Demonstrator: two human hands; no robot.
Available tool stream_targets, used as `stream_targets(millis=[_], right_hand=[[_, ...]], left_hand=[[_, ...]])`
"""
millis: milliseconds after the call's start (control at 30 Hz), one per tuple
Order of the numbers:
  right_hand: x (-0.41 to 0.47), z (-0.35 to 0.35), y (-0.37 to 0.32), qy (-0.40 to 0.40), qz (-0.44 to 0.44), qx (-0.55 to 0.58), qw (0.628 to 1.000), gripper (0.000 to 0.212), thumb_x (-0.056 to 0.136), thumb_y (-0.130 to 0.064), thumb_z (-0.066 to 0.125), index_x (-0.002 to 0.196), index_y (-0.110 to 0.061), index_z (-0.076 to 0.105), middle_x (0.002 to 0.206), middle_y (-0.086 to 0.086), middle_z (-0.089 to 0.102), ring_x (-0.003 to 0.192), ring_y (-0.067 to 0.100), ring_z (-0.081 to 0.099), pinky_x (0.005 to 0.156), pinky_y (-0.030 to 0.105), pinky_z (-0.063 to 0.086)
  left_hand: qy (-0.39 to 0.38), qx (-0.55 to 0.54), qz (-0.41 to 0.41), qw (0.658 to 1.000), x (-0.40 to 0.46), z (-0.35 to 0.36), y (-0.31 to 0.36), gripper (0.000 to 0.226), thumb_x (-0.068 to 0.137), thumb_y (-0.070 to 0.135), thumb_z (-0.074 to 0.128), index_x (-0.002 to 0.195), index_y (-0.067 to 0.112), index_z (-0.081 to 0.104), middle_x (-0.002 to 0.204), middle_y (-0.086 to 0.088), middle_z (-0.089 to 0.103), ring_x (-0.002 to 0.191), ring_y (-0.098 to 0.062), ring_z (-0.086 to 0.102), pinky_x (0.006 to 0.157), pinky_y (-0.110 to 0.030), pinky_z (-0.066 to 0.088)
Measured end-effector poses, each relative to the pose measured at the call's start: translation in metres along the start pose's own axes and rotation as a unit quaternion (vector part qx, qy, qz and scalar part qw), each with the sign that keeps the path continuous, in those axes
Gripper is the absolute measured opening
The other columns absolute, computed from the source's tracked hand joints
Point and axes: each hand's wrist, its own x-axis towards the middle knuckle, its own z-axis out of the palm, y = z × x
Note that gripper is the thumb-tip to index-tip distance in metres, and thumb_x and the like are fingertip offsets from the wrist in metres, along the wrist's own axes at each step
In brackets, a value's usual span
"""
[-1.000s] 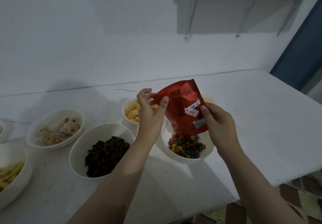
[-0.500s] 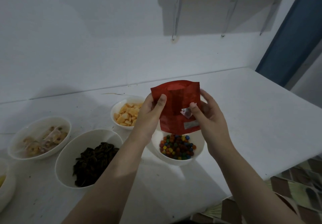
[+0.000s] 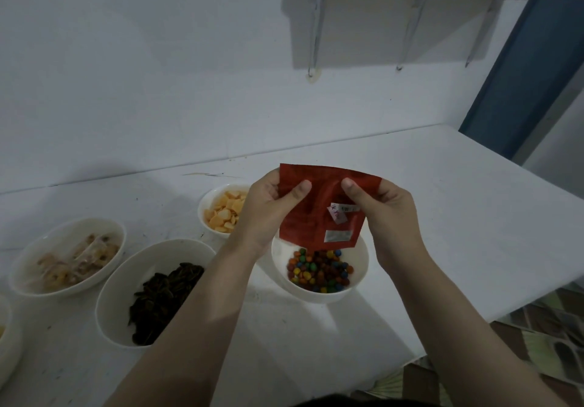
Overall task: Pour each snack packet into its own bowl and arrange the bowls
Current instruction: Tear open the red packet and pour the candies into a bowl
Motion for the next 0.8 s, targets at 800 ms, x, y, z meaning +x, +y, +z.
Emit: stream_targets(millis=[800], right_hand=[[0.005,0.015,-0.017,0.050,-0.004,0.090,0.995,0.022,0.091,-0.020,0.067,0.101,-0.002,0.074,0.089,0.009,0.077,0.080,0.022,0.075,0.065,0.030,0.059]], left_hand=[[-0.097,0.128,-0.055,0.986,0.006,-0.022,-0.022,0.021,0.087,0.020,0.070,0.108,0.019,0.068,0.100,0.011,0.075,0.094,-0.003,0.070,0.074,-0.014,0.053]])
